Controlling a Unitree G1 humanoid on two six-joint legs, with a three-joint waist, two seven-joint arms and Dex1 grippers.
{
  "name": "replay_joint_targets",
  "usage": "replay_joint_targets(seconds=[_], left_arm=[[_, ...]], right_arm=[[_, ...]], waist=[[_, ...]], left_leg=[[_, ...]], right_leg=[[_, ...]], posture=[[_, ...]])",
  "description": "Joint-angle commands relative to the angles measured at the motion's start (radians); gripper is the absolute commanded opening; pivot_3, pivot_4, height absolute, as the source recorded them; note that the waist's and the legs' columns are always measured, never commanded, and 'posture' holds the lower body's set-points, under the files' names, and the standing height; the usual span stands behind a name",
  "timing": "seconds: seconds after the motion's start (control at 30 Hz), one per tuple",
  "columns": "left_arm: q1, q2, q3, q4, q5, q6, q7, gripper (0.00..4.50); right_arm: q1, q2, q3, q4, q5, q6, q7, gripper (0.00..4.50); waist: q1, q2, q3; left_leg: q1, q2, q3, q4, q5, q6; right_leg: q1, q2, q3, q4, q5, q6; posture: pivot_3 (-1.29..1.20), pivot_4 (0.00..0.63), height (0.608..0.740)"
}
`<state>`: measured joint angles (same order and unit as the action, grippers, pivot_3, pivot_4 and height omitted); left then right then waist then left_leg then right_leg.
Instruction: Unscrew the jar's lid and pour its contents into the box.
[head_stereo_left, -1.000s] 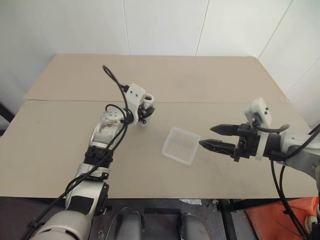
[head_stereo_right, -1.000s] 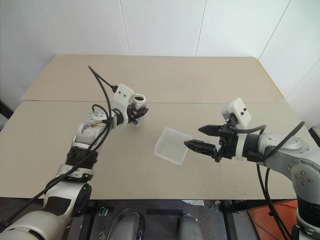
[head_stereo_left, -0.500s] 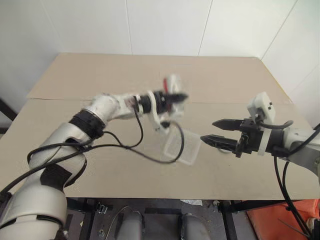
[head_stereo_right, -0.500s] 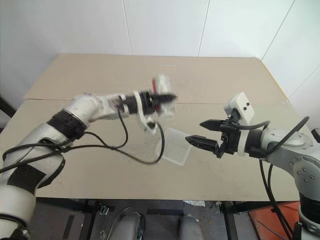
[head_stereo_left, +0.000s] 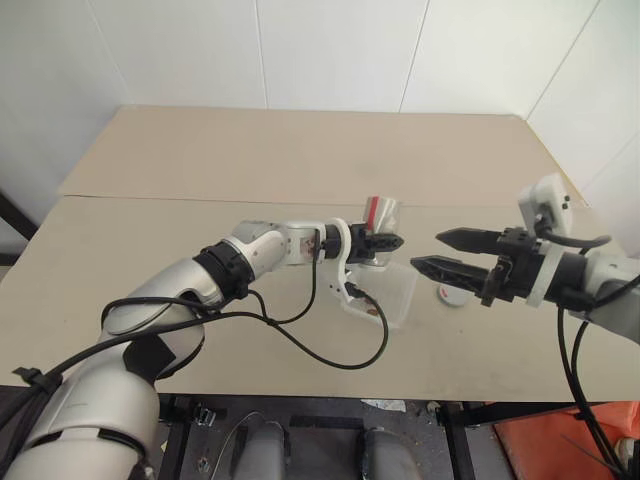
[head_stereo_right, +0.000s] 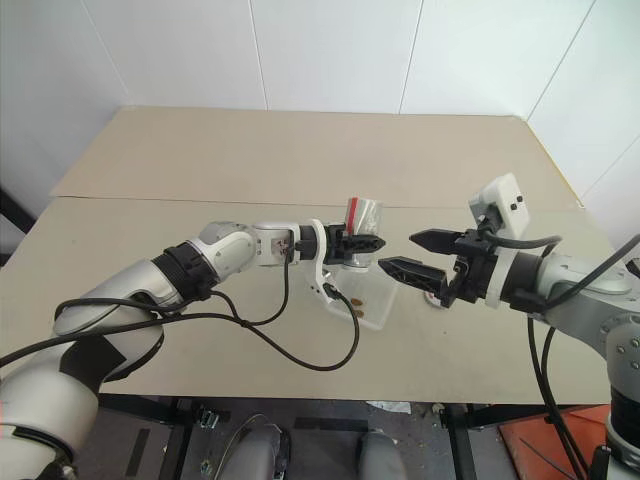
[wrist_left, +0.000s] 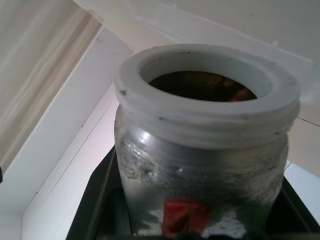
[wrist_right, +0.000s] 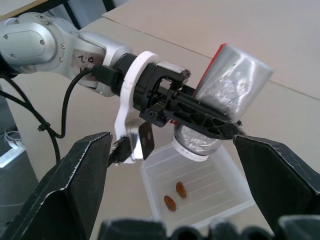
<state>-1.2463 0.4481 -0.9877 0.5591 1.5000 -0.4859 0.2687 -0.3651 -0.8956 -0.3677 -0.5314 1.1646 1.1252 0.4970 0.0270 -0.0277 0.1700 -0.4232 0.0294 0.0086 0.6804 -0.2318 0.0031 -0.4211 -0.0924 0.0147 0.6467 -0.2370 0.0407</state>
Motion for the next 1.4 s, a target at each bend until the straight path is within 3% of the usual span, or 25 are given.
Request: replay_joint_targets(seconds=[0.03, 0.1, 0.2, 0.27, 0.3, 0.47, 0.6, 0.77, 0.9, 1.17, 1.4], left_arm=[[0.001, 0.003, 0.087, -0.016, -0.116, -0.025, -0.041, 1.91], [0.029, 0.006, 0.167, -0.011, -0.266, -0.060, -0.122, 1.91], [0.060, 0.032, 0.263, -0.033, -0.382, -0.055, -0.171, 1.91], [0.098, 0.032, 0.352, -0.038, -0.527, -0.038, -0.266, 1.91], [0.135, 0.019, 0.427, -0.047, -0.665, -0.005, -0.347, 1.91], [0.284, -0.125, 0.767, -0.239, -1.288, 0.525, -0.807, 1.91], [0.364, -0.149, 0.924, -0.370, -1.518, 0.819, -0.905, 1.91], [0.499, -0.153, 1.006, -0.433, -1.612, 0.953, -0.874, 1.91], [0.633, -0.185, 1.033, -0.458, -1.626, 0.831, -0.823, 1.91], [0.709, -0.208, 1.026, -0.412, -1.624, 0.700, -0.769, 1.91], [0.741, -0.193, 1.017, -0.451, -1.631, 0.728, -0.766, 4.21]], right_arm=[[-0.002, -0.019, -0.033, -0.020, 0.033, -0.008, -0.011, 4.49], [-0.004, -0.020, -0.029, -0.013, 0.035, -0.012, -0.012, 4.49], [-0.004, -0.024, -0.023, 0.000, 0.028, -0.021, 0.000, 4.49], [-0.008, -0.027, -0.014, 0.006, 0.014, -0.031, 0.014, 4.49], [-0.011, -0.028, -0.010, 0.009, 0.007, -0.038, 0.025, 4.49], [-0.027, -0.057, 0.027, 0.029, -0.060, -0.076, 0.103, 4.49], [-0.041, -0.080, 0.060, 0.053, -0.114, -0.100, 0.161, 4.49], [-0.060, -0.084, 0.081, 0.077, -0.151, -0.115, 0.205, 4.49], [-0.061, -0.083, 0.075, 0.073, -0.159, -0.110, 0.220, 4.49], [-0.051, -0.088, 0.056, 0.060, -0.156, -0.102, 0.235, 4.49], [-0.053, -0.081, 0.064, 0.062, -0.160, -0.100, 0.226, 4.50]], waist=[[-0.002, 0.000, 0.000], [-0.005, 0.000, 0.000], [-0.013, 0.000, 0.000], [-0.018, 0.000, 0.000], [-0.019, 0.000, 0.000], [-0.020, 0.001, -0.001], [-0.026, 0.001, -0.001], [-0.039, 0.001, -0.001], [-0.038, 0.001, -0.001], [-0.019, 0.001, -0.001], [-0.017, 0.001, -0.001]], left_leg=[[0.000, 0.000, 0.000, 0.000, 0.000, 0.000], [0.000, 0.000, 0.000, 0.000, 0.000, 0.000], [0.000, 0.000, 0.000, 0.000, 0.000, 0.000], [0.000, 0.000, 0.000, 0.000, 0.000, 0.000], [0.001, 0.001, 0.000, 0.000, 0.000, 0.000], [0.000, 0.001, 0.000, 0.001, 0.000, 0.000], [0.000, 0.001, -0.001, 0.002, 0.000, 0.000], [0.002, 0.001, -0.001, 0.002, 0.000, 0.000], [0.003, 0.001, -0.001, 0.001, 0.000, 0.000], [0.003, 0.001, -0.001, 0.002, 0.000, 0.000], [0.003, 0.001, 0.000, 0.001, 0.000, 0.000]], right_leg=[[0.000, 0.000, 0.000, 0.000, 0.000, 0.000], [0.000, 0.000, 0.000, 0.000, 0.000, 0.000], [0.000, 0.000, 0.000, 0.000, 0.000, 0.000], [0.000, 0.000, 0.000, 0.000, 0.000, 0.000], [0.000, 0.000, 0.000, 0.000, 0.000, 0.000], [0.000, 0.000, 0.000, 0.001, 0.000, 0.000], [0.000, 0.001, 0.000, 0.000, 0.000, 0.000], [0.002, 0.001, 0.001, 0.000, 0.000, 0.000], [0.002, 0.001, 0.001, -0.001, 0.000, 0.000], [0.003, 0.001, 0.001, -0.003, 0.000, 0.000], [0.003, 0.001, 0.001, -0.003, 0.000, 0.000]], posture=[[0.00, 0.150, 0.740], [0.00, 0.150, 0.740], [0.00, 0.150, 0.740], [0.00, 0.150, 0.740], [0.00, 0.150, 0.740], [0.00, 0.150, 0.740], [0.00, 0.150, 0.740], [0.00, 0.150, 0.740], [0.00, 0.150, 0.740], [0.00, 0.150, 0.740], [0.00, 0.150, 0.740]])
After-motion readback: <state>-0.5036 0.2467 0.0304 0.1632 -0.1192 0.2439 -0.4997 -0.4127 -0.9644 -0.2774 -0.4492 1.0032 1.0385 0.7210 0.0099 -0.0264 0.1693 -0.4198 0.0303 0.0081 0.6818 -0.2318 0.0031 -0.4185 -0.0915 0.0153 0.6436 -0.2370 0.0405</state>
